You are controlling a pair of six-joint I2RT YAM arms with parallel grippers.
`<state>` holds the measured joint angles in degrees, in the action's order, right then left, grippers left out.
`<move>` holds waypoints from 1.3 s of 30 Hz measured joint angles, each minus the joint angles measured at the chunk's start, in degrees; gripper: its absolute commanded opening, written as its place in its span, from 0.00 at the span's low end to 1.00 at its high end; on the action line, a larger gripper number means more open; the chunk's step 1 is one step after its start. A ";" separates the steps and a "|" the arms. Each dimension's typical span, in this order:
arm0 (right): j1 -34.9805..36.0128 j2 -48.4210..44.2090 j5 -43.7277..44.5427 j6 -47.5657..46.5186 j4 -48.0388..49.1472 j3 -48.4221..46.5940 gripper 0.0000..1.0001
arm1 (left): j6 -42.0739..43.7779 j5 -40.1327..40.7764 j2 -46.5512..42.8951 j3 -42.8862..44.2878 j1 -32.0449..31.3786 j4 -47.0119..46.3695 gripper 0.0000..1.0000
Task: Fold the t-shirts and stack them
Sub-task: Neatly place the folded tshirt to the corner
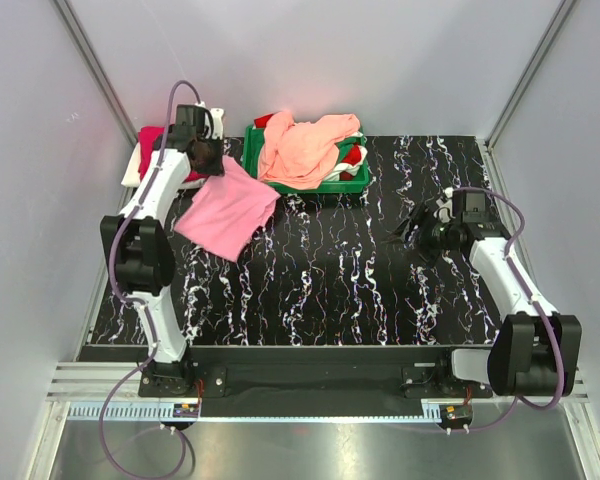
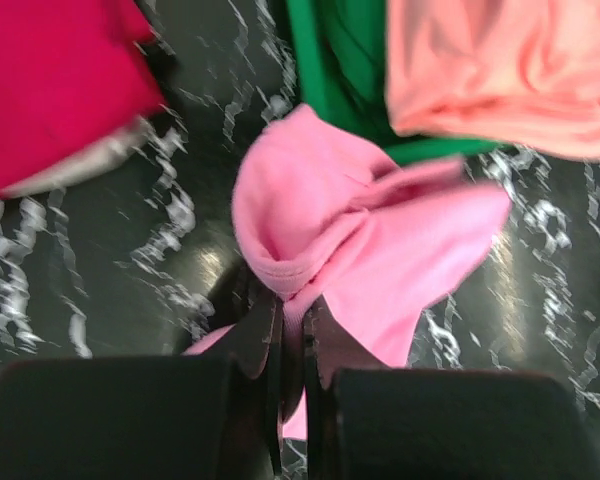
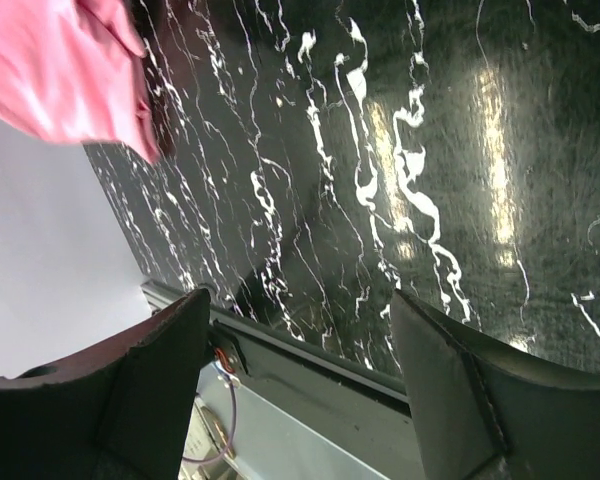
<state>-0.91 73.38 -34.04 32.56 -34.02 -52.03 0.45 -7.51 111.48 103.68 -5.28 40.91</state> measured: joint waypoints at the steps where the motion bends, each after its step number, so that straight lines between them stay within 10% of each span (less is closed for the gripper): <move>1: 0.17 -0.33 0.00 -0.20 -0.31 0.26 0.79 | 0.72 0.63 1.18 2.14 0.24 0.85 0.00; 39: 2.36 8.24 -3.15 -1.31 -0.22 1.73 0.77 | -15.39 -12.81 22.84 34.34 17.88 -16.09 0.00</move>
<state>1.45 81.62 -37.19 31.24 -34.24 -50.30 -14.94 -20.32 134.32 138.02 12.60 24.82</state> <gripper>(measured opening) 0.775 0.057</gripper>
